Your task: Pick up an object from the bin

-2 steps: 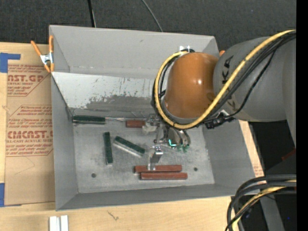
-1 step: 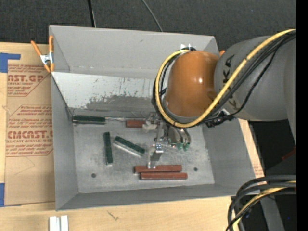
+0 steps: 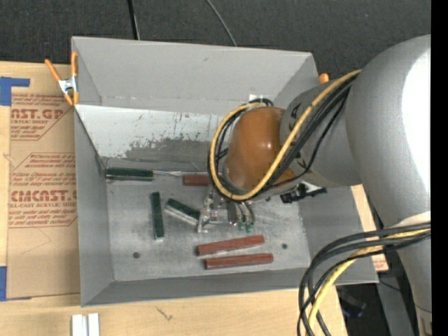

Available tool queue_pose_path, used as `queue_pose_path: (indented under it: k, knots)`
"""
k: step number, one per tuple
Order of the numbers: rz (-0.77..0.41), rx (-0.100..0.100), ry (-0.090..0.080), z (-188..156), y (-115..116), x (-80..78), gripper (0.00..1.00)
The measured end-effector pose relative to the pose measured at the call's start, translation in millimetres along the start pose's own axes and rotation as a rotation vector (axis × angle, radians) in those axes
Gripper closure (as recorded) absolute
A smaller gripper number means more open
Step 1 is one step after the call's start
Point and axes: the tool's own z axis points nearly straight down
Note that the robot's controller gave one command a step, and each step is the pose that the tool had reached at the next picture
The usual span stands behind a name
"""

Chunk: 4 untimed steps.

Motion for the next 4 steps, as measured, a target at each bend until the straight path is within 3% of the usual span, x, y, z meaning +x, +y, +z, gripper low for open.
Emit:
queue_pose_path:
  k: [1, 2, 3, 4]
  knots:
    - [0.000, 0.000, 0.000, 0.0, 0.0, 0.1, 1.00]
    - [-0.010, 0.012, 0.031, 0.2, 6.8, -11.2, 1.00]
    - [-0.023, 0.009, 0.035, -16.6, 5.6, -3.3, 1.00]
    - [-0.025, 0.009, 0.041, -41.7, 7.4, -19.4, 1.00]
